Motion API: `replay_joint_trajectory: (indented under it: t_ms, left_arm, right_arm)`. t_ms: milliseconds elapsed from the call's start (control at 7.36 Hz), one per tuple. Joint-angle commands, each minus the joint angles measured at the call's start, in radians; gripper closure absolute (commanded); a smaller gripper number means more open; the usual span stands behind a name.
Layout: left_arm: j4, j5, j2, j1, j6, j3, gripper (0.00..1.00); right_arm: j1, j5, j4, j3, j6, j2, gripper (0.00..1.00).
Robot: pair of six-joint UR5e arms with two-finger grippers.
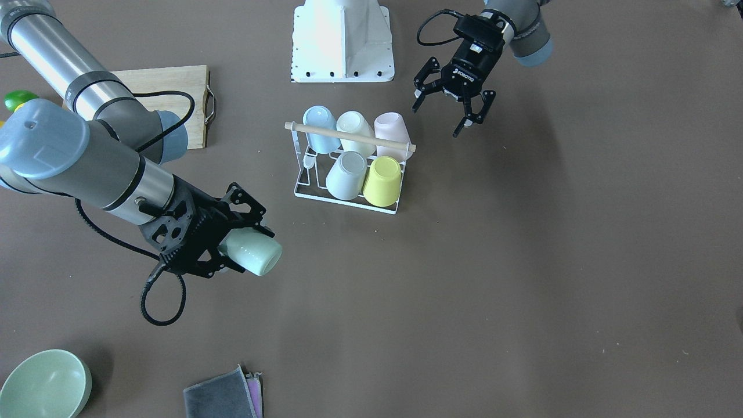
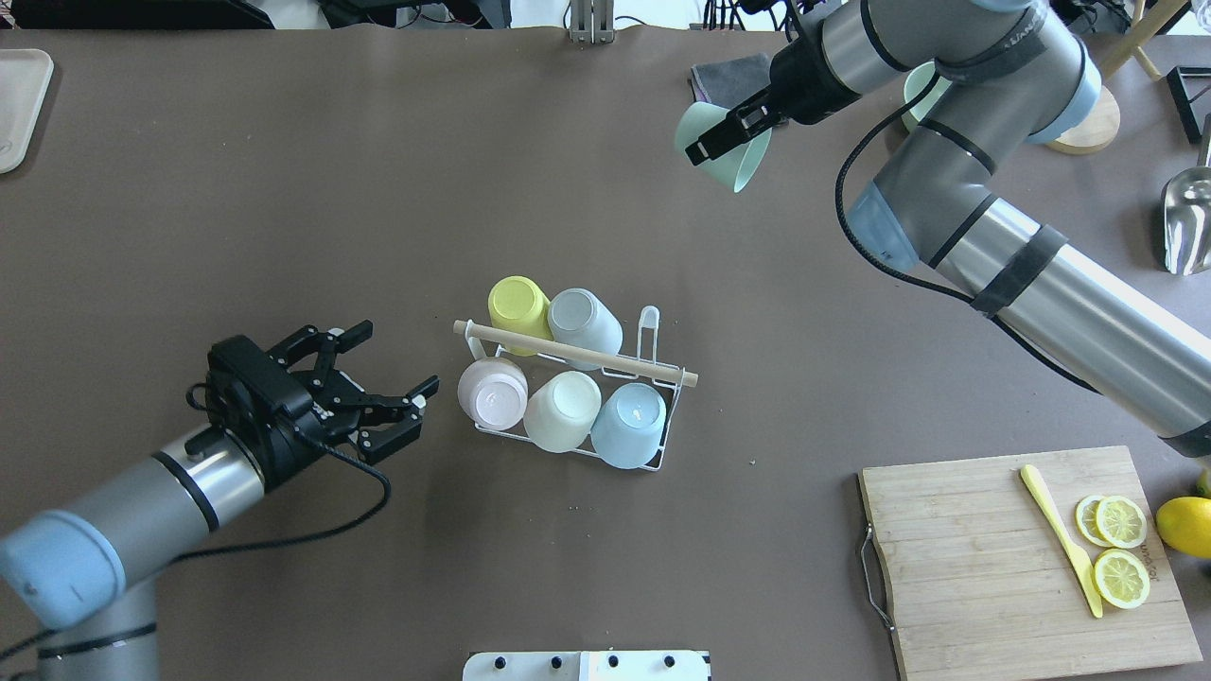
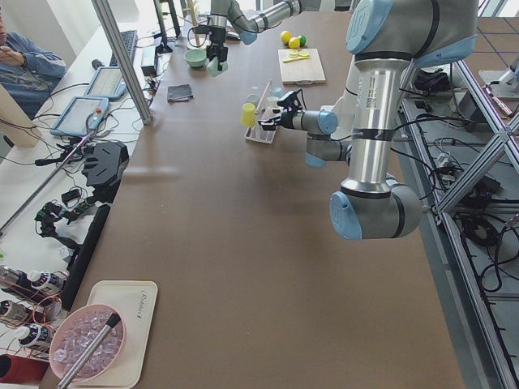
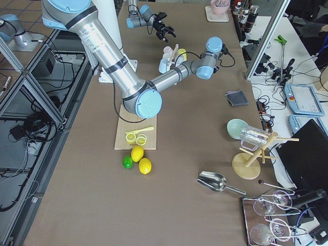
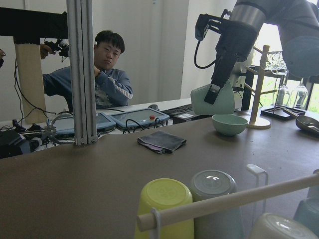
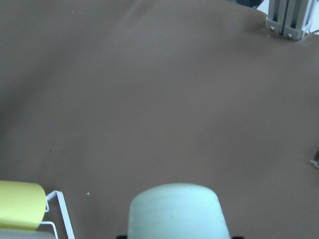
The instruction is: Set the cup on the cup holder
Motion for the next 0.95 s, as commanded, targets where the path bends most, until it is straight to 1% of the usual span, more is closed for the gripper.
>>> replay_joint_trajectory:
  t_ms: [0,136,272,408,544,680,816]
  left_arm:
    - [0.231,-0.512,0.066,-0.317,-0.067,-0.052,0.02]
    - [0.379,-0.704,0.071,-0.432,-0.066,-0.053,0.01]
    - [0.519,-0.881,0.098,-0.533,-0.064,-0.056,0.02]
    - [0.722,-1.012,0.105,-0.63,-0.053,-0.062,0.01]
    - [0.895,-1.097,0.115,-0.681,-0.052,-0.05,0.01]
    - [1.106,-1.1,0.119,-0.73,-0.047,-0.047,0.02]
    - [1.214,-1.099,0.116,-0.784,-0.047,-0.039,0.01]
  right_arm:
    - [-0.066,-0.144,0.396,0.008,0.213,-0.059,1.0]
    - [-0.07,-0.151,0.507,0.001,0.206,-0.068,1.0]
    - [-0.079,-0.146,0.599,-0.001,0.201,-0.068,1.0]
    - [-0.1,-0.161,0.685,-0.007,0.198,-0.07,1.0]
    - [-0.12,-0.209,0.753,-0.031,0.19,-0.067,1.0]
    - [-0.166,-0.29,0.829,-0.055,0.129,-0.065,1.0]
    - [-0.188,-0.324,0.894,-0.067,0.115,-0.068,1.0]
